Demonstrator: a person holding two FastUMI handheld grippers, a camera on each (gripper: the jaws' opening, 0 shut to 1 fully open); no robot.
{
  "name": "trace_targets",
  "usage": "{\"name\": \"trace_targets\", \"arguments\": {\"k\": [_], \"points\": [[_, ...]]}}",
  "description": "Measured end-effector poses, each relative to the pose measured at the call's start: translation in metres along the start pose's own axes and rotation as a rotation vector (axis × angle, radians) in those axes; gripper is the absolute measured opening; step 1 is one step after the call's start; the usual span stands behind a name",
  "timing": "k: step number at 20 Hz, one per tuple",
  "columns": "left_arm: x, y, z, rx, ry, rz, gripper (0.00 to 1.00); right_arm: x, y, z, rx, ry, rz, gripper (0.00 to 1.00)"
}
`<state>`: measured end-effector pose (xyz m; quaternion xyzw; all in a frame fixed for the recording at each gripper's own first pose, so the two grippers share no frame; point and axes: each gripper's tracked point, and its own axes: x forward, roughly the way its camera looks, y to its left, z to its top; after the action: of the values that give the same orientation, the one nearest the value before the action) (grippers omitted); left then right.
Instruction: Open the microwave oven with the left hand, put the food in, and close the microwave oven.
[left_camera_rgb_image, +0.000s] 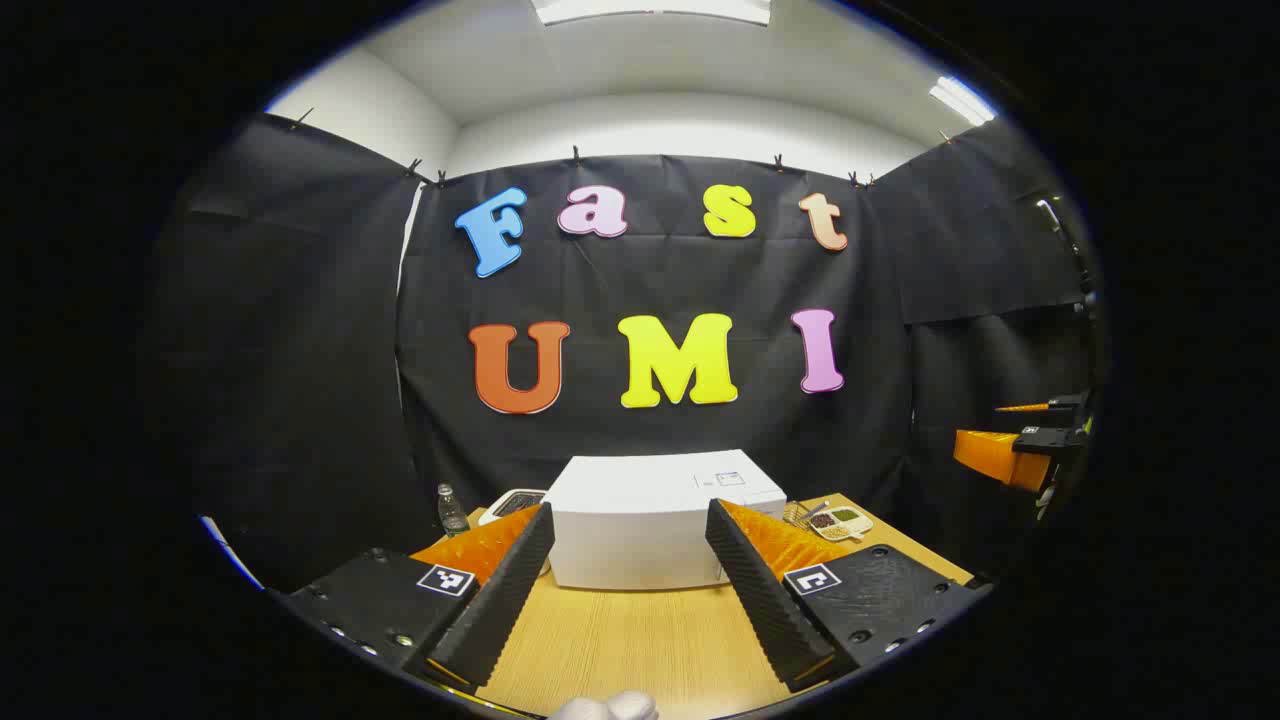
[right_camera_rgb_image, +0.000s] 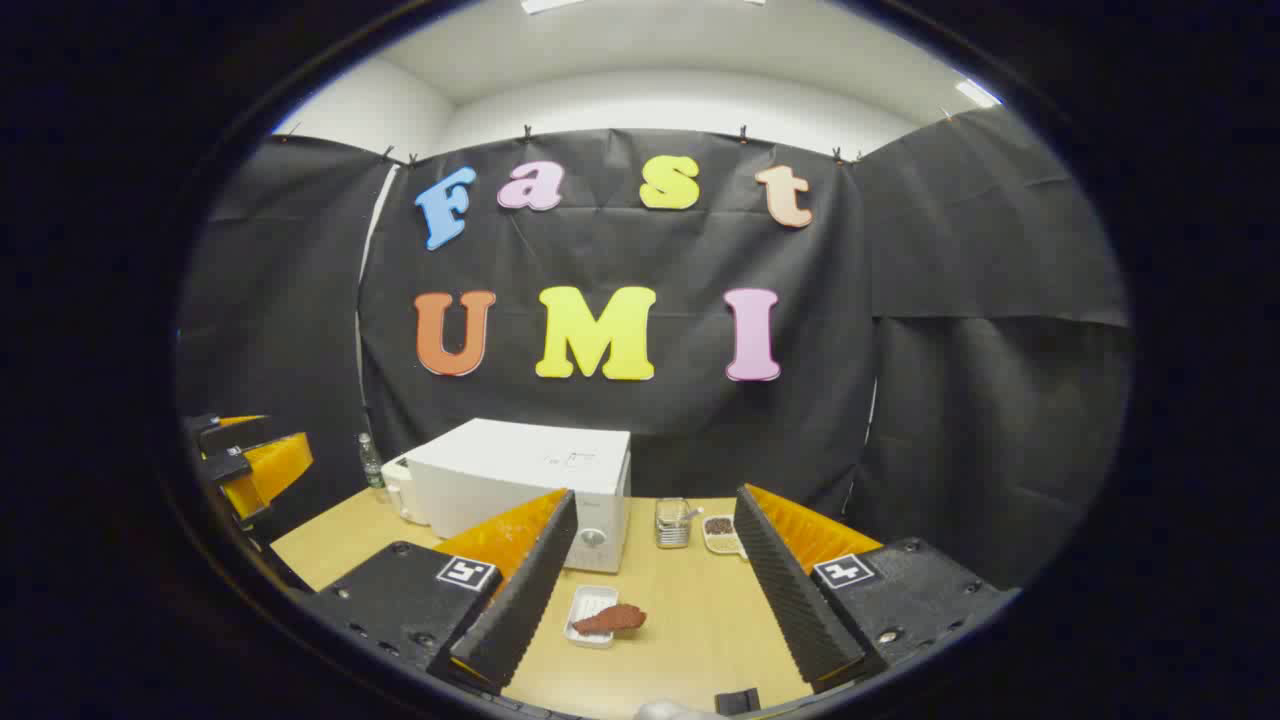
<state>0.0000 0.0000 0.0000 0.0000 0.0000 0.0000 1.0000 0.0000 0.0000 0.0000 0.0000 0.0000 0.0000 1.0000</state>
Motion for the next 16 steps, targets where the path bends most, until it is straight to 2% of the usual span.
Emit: {"name": "trace_targets", "arguments": {"k": [2, 3, 4, 5, 7, 8, 9, 11, 12, 13, 15, 16], "points": [[0.000, -0.001, 0.003, -0.005, -0.003, -0.005, 0.96, 0.000, -0.001, 0.001, -0.002, -0.002, -0.005, 1.00], [0.000, -0.002, 0.005, -0.007, -0.006, -0.007, 0.96, 0.000, -0.001, 0.001, -0.001, -0.004, -0.006, 0.91], [0.001, -0.002, 0.005, -0.006, -0.006, -0.008, 0.96, 0.000, 0.000, 0.002, 0.002, -0.006, -0.006, 1.00], [0.002, -0.001, 0.006, -0.006, -0.008, -0.008, 0.96, 0.000, 0.000, 0.002, 0.003, -0.006, -0.006, 0.91], [0.002, -0.001, 0.009, -0.003, -0.013, -0.005, 0.96, 0.001, 0.001, 0.003, 0.001, -0.007, -0.002, 0.91], [0.003, 0.000, 0.008, -0.003, -0.013, -0.005, 0.96, 0.001, 0.002, 0.003, 0.001, -0.007, 0.000, 1.00], [0.003, -0.001, 0.008, -0.003, -0.011, -0.004, 0.96, 0.002, 0.003, 0.003, 0.002, -0.007, 0.001, 0.91], [0.004, -0.001, 0.007, -0.004, -0.011, -0.003, 0.96, 0.003, 0.004, 0.003, 0.003, -0.009, 0.004, 0.91], [0.006, -0.002, 0.005, 0.000, -0.010, -0.005, 0.96, 0.004, 0.004, 0.004, 0.002, -0.009, 0.005, 1.00], [0.009, -0.004, 0.002, 0.006, -0.011, -0.005, 0.96, 0.004, 0.002, 0.003, 0.001, -0.008, 0.006, 0.91], [0.018, -0.013, -0.010, 0.018, -0.006, -0.017, 0.96, 0.007, -0.002, 0.002, 0.006, 0.000, 0.007, 0.91], [0.024, -0.021, -0.014, 0.018, -0.015, -0.025, 0.96, 0.009, -0.005, 0.003, 0.009, 0.002, 0.010, 1.00]]}}
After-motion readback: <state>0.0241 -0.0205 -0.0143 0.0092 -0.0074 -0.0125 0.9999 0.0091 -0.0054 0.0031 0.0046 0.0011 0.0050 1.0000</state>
